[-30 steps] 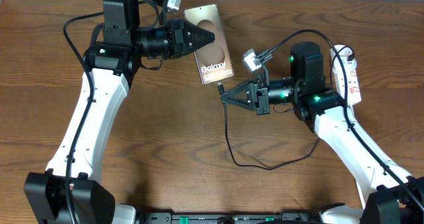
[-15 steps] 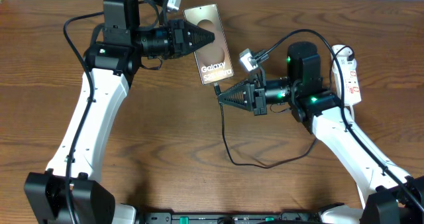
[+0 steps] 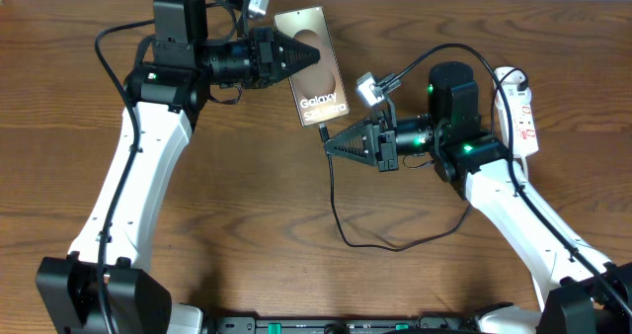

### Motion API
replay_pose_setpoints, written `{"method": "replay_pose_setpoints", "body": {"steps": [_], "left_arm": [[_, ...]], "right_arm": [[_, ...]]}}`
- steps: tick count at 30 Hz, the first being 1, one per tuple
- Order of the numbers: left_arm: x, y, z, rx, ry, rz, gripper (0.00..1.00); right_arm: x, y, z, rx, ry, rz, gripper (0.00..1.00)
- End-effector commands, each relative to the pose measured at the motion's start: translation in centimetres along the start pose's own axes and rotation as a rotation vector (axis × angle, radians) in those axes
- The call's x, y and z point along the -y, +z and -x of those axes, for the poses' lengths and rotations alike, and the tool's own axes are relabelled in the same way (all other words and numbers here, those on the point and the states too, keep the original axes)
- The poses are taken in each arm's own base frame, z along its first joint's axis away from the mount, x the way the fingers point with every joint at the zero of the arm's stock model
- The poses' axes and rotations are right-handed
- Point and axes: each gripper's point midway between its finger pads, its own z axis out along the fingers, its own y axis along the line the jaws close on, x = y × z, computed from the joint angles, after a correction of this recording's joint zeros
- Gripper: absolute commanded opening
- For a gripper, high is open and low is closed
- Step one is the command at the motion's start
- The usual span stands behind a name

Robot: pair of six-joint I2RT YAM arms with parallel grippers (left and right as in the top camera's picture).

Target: Plug charger to phone and switch on socket

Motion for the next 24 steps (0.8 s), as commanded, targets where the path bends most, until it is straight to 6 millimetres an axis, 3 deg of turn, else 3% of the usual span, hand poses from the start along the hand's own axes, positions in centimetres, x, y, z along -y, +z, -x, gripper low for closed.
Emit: {"method": "replay_pose_setpoints", "body": {"steps": [1, 11, 24], "left_arm": [[1.6, -0.4, 0.0, -0.011, 0.017, -0.041, 0.07], [1.4, -0.5, 0.1, -0.002, 0.048, -0.032, 0.07], [1.2, -0.5, 0.3, 0.01, -0.024, -0.017, 0.07]], "right_arm": [[-0.3, 0.1, -0.1, -0.011, 0.008, 0.028, 0.01], [-0.2, -1.4, 0.4, 0.009, 0.007, 0.04, 0.01], [-0.3, -1.4, 0.3, 0.006, 0.008, 0.045, 0.01]]}}
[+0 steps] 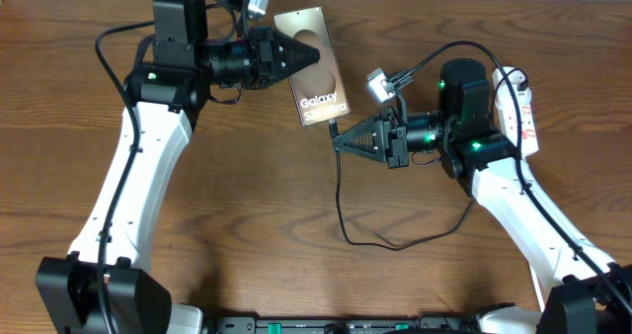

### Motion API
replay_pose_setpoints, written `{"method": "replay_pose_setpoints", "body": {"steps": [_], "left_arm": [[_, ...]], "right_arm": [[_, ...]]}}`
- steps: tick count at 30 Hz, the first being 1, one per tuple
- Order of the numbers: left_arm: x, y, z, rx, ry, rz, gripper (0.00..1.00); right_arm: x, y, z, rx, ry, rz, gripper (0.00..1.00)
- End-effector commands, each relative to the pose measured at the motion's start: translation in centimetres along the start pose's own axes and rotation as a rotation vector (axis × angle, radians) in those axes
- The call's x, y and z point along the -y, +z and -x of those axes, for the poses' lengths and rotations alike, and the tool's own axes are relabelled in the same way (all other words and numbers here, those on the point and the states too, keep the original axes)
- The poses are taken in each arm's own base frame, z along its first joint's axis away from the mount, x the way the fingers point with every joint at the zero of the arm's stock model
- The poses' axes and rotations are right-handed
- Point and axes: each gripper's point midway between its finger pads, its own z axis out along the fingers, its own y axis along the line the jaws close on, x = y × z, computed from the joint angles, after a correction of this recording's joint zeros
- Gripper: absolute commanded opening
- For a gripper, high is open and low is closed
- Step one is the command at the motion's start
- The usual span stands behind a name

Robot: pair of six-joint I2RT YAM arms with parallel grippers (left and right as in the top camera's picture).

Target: Plug charger to phone and switch on socket

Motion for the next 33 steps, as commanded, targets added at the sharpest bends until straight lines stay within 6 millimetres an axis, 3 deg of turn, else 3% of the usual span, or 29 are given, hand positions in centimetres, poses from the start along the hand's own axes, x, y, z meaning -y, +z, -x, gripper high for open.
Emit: {"method": "replay_pose_setpoints", "body": {"steps": [1, 33], "left_arm": [[1.1, -0.5, 0.38, 0.014, -0.008, -0.012, 0.07], [0.81, -0.46, 0.61, 0.028, -0.061, 0.005, 0.08]], "right_arm": [[-0.2, 0.07, -0.18, -0.011, 0.012, 0.021, 0.01], [0.37, 0.08, 0.02, 0.002, 0.015, -0.012, 0.01]]}}
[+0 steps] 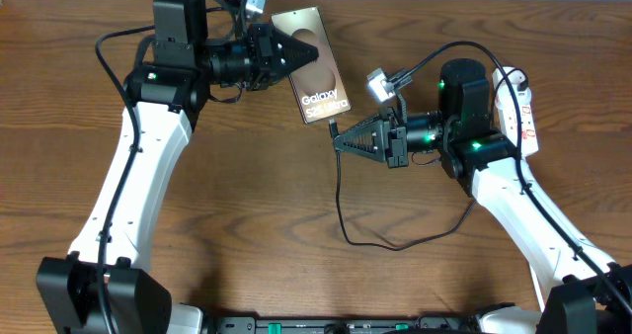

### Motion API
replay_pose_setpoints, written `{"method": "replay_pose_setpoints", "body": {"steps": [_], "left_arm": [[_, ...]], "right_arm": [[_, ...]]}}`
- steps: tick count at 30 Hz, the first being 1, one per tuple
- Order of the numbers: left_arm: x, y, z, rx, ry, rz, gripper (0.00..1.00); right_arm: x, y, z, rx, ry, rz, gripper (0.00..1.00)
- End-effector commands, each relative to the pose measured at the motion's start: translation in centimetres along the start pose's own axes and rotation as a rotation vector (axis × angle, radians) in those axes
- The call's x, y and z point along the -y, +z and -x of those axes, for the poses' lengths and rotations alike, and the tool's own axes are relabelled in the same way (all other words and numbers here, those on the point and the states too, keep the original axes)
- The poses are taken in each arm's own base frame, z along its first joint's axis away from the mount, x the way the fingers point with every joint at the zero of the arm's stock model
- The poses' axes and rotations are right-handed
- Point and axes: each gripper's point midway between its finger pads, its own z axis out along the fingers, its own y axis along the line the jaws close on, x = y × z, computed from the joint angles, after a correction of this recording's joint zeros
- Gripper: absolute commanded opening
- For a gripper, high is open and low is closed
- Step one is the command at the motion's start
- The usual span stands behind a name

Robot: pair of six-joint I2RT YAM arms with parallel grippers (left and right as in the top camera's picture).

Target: Plug charger to phone and switch on socket

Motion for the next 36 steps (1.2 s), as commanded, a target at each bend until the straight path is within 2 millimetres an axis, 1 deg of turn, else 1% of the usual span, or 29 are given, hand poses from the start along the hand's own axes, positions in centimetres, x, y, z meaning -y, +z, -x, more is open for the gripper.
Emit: {"method": "replay_pose_setpoints", "body": {"steps": [1, 11, 24, 30, 36], "left_arm": [[1.28, -0.45, 0.11, 0.004, 0.03, -0.021, 0.07], [1.29, -0.42, 0.09, 0.004, 0.049, -0.021, 0.07], [1.33, -0.42, 0.04, 0.002, 0.083, -0.024, 0.07], [1.53, -0.43, -0.17, -0.01, 0.091, -0.036, 0.08], [2.05, -0.47, -0.71, -0.039, 0.141, -0.069, 0.07]], "right_arm": [[0.23, 0.08, 0.01, 0.0, 0.011, -0.004, 0.01], [0.63, 0.07, 0.23, 0.011, 0.028, -0.028, 0.01], [0.21, 0.78, -0.09, -0.006, 0.026, -0.013, 0.01], [0.48, 0.77, 0.01, 0.001, 0.031, -0.028, 0.01], [0.49, 0.77, 0.02, 0.002, 0.045, -0.029, 0.01]]}}
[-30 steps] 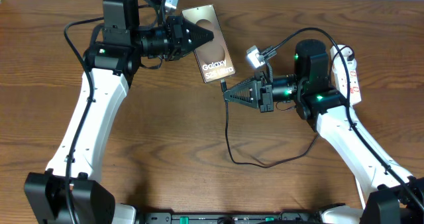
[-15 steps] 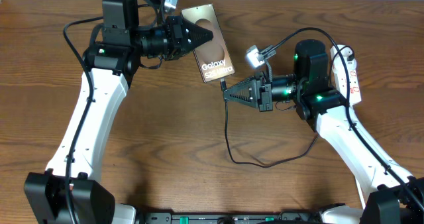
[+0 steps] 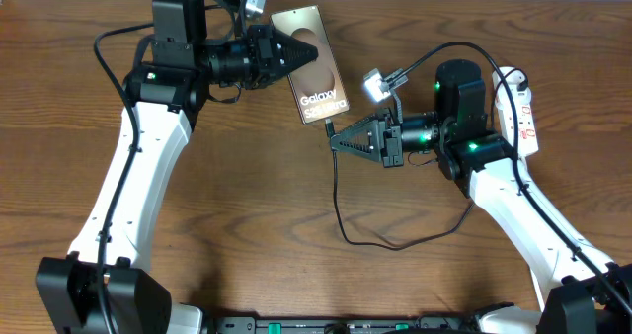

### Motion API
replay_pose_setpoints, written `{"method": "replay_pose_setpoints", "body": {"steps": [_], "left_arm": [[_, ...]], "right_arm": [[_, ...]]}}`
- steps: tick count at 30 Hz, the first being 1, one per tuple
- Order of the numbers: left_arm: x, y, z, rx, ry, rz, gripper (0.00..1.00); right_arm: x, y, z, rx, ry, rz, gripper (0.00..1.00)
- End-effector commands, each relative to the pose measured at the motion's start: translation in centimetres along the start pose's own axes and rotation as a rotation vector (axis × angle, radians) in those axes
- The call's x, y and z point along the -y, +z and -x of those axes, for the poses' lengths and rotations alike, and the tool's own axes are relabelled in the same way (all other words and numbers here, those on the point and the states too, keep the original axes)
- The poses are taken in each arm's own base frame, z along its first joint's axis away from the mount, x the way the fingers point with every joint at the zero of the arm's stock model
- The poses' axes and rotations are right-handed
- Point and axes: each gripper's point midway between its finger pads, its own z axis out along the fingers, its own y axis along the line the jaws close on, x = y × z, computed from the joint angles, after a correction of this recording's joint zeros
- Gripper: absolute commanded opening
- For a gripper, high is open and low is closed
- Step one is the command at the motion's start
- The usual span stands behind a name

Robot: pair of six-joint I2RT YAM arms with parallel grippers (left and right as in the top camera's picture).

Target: Plug charger to phone and switch on socket

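Observation:
A gold Galaxy phone (image 3: pixel 318 77) lies flat at the back middle of the table. My left gripper (image 3: pixel 314 52) is shut, with its tips resting on the phone's upper half. The black charger cable (image 3: pixel 339 210) ends in a plug (image 3: pixel 327 126) right at the phone's lower edge; whether it is seated cannot be told. My right gripper (image 3: pixel 332 143) is shut on the cable just below the plug. The white socket strip (image 3: pixel 520 105) lies at the right, behind the right arm.
The cable loops down toward the table's front (image 3: pixel 390 245) and back up to the right arm's side. The table's back edge runs just beyond the phone. Both arms reach in from the front corners.
My right gripper has shifted a little to the left with the cable, and the plug end now sits closer under the phone's lower corner. The left gripper and the phone have not moved.
My left gripper rested on the phone throughout. My right gripper first held the cable just below the phone's lower edge. Then it stood slightly further right and up. The phone later turned very slightly. Now the right gripper is back to the left with the plug at the phone's edge.

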Motion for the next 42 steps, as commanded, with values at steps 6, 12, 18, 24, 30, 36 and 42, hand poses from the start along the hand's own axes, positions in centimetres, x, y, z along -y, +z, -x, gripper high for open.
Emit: {"method": "replay_pose_setpoints", "body": {"steps": [6, 12, 18, 24, 30, 36, 42], "left_arm": [[1.9, -0.4, -0.5, -0.031, 0.091, -0.061, 0.07], [1.9, -0.4, -0.5, -0.031, 0.088, -0.061, 0.07], [1.9, -0.4, -0.5, -0.031, 0.039, -0.06, 0.07], [2.0, -0.4, -0.5, -0.031, 0.055, -0.061, 0.07], [2.0, -0.4, -0.5, -0.032, 0.054, -0.061, 0.08], [2.4, -0.5, -0.9, -0.054, 0.095, -0.09, 0.07], [3.2, -0.6, -1.7, -0.092, 0.157, -0.143, 0.08]], "right_arm": [[0.0, 0.3, 0.4, 0.006, 0.022, 0.001, 0.01], [-0.1, 0.3, 0.7, 0.012, 0.021, 0.003, 0.01], [-0.3, 0.5, 0.5, 0.006, 0.024, 0.008, 0.01], [-0.5, 0.9, 0.3, -0.003, 0.049, 0.015, 0.01], [-0.3, 0.8, 0.4, 0.002, 0.066, 0.007, 0.01], [0.0, 0.8, 0.6, 0.013, 0.085, -0.012, 0.01], [0.0, 0.8, 0.6, 0.013, 0.085, -0.012, 0.01]]}}
